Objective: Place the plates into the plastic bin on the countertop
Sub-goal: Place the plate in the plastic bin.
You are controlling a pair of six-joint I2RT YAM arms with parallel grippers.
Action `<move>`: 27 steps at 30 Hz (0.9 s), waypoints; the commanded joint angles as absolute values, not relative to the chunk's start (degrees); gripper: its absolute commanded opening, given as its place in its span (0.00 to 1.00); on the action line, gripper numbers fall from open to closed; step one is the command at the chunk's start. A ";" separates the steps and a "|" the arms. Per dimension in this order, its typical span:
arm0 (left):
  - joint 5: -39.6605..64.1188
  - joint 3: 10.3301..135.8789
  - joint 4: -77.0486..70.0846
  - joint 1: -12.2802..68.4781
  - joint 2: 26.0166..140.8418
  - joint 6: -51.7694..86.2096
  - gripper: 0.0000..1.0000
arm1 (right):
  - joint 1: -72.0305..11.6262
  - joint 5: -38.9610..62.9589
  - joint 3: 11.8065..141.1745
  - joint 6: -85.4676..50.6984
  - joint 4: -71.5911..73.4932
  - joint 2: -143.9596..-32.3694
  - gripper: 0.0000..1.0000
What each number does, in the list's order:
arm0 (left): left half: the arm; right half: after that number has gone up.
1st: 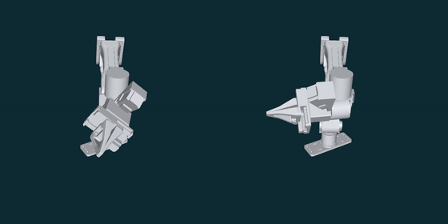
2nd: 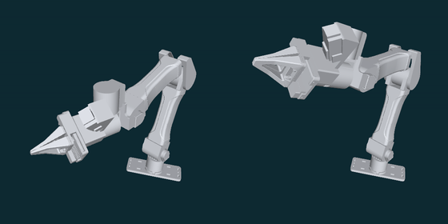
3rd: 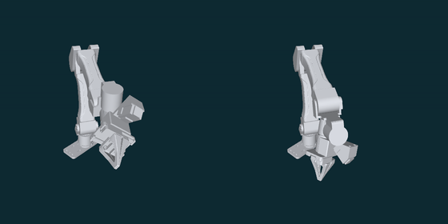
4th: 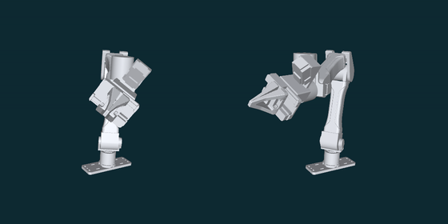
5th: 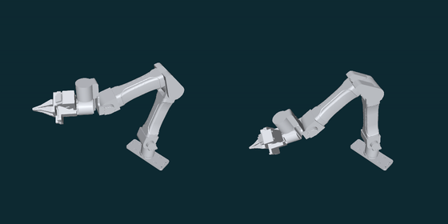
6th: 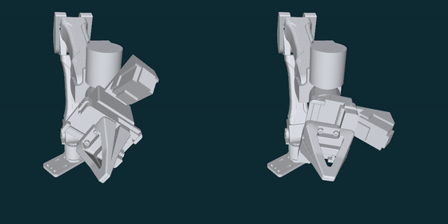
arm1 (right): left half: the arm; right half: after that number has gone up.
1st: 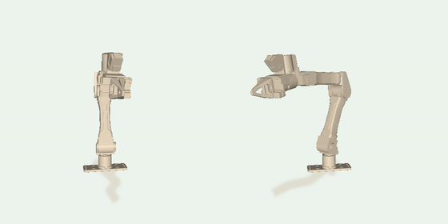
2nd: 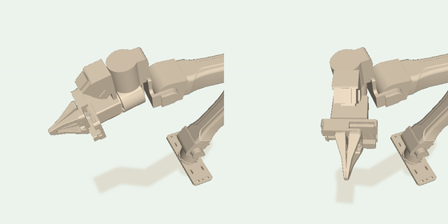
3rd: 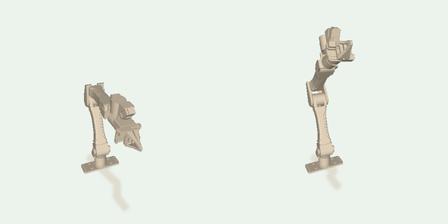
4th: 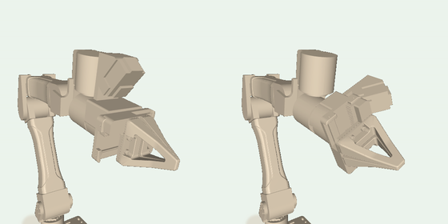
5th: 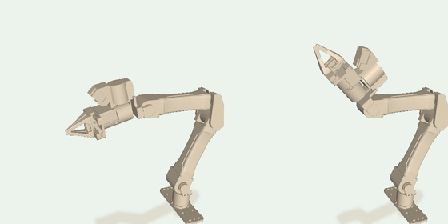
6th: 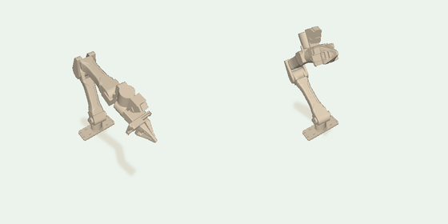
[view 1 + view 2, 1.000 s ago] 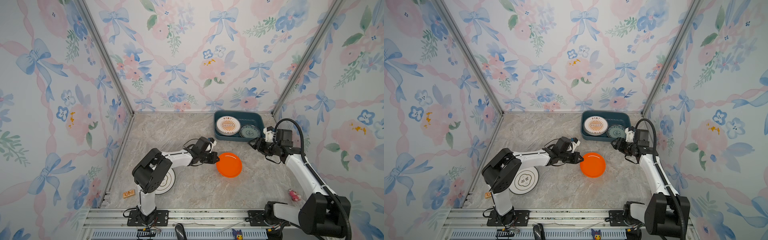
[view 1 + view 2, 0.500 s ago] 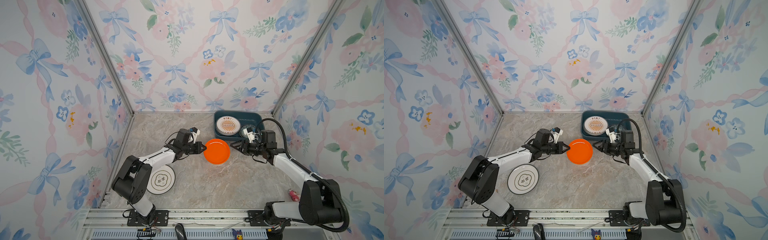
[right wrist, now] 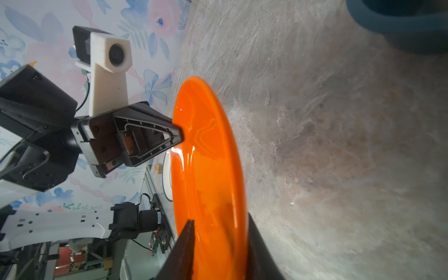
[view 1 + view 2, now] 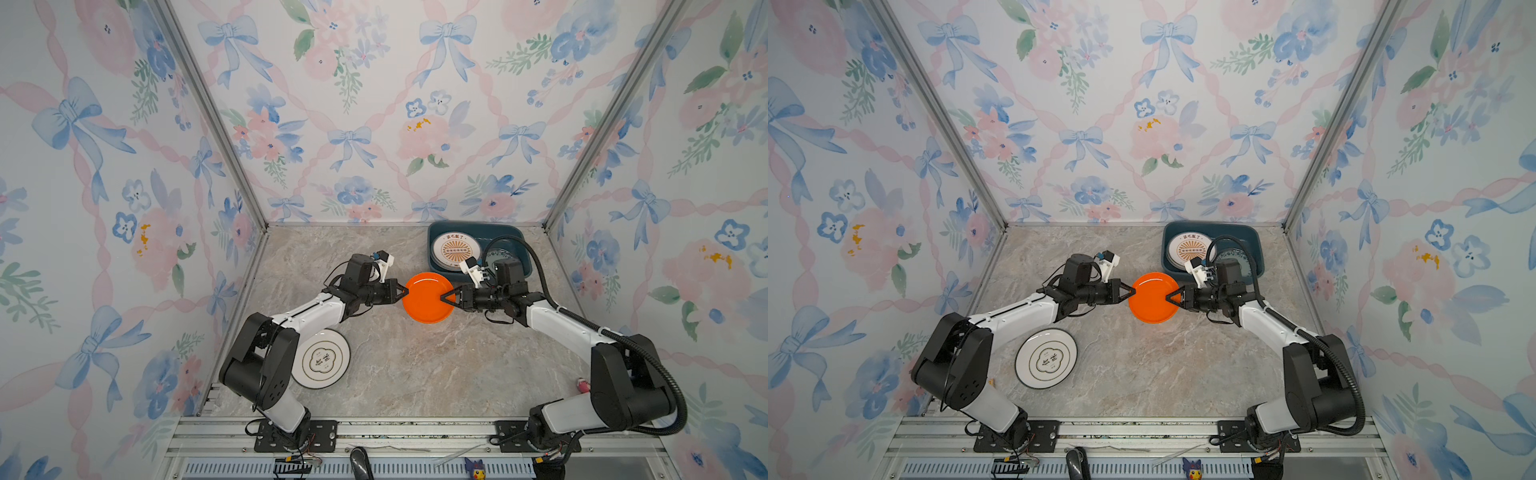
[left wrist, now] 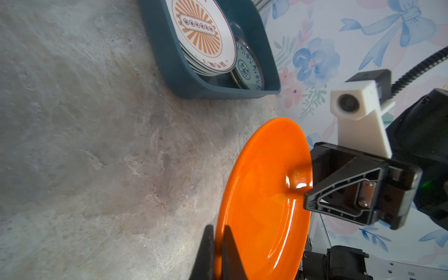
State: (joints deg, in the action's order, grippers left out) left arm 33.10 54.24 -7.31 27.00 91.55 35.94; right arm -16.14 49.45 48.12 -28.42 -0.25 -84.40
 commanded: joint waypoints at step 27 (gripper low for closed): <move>23.36 50.42 1.91 21.42 78.49 27.70 0.98 | 2.97 23.67 77.93 -22.85 -28.53 -89.21 0.00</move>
